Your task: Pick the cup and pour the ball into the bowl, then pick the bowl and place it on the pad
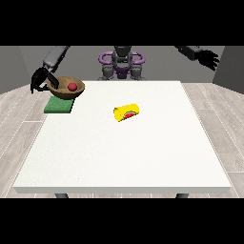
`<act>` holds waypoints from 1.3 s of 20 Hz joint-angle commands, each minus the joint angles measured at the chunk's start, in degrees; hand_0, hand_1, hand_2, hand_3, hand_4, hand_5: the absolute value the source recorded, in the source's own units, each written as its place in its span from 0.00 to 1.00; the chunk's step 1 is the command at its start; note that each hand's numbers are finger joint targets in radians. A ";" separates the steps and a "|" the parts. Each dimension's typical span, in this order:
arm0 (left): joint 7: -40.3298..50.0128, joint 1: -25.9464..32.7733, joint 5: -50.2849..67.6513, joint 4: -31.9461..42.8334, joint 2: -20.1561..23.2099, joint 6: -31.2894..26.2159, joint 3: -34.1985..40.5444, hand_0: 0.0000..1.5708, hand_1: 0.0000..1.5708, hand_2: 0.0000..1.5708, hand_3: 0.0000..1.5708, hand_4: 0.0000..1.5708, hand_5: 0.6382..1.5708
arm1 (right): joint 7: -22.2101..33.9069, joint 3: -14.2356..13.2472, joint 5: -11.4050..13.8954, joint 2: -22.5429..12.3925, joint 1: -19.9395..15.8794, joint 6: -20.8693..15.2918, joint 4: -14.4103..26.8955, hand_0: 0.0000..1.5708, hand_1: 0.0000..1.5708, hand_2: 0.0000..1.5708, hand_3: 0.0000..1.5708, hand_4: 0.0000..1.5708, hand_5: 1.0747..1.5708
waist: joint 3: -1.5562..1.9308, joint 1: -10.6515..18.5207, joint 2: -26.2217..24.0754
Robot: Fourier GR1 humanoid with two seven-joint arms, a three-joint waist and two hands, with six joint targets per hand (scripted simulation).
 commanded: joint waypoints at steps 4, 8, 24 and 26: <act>-5.75 0.17 5.18 9.27 10.25 -9.60 8.43 0.00 0.00 0.00 0.00 0.78 1.00 | -4.57 -1.45 -0.92 1.37 0.42 -1.77 -1.38 1.00 1.00 1.00 0.00 0.51 0.99 | -0.02 -0.58 4.02; -7.91 -0.63 4.26 13.09 11.34 -9.56 8.77 0.00 0.00 0.00 0.00 0.76 0.99 | 0.23 -2.08 -1.22 0.62 -3.02 -3.27 -1.39 1.00 1.00 1.00 0.00 0.44 0.99 | -0.02 -0.59 4.63; 5.72 -0.70 4.79 -3.31 1.68 -5.72 -1.02 0.00 0.00 0.00 0.00 0.57 0.99 | 2.31 -3.72 -0.84 -5.18 -4.88 0.64 9.95 0.00 0.00 0.00 0.00 0.00 0.57 | 0.17 2.27 -3.92; 5.61 -0.61 2.50 -2.19 -0.50 -3.06 -2.83 0.00 0.00 0.00 0.00 0.57 0.99 | 5.47 -1.78 -0.21 -4.18 -7.58 1.58 7.12 0.00 0.00 0.00 0.00 0.00 0.57 | 0.03 1.30 -6.70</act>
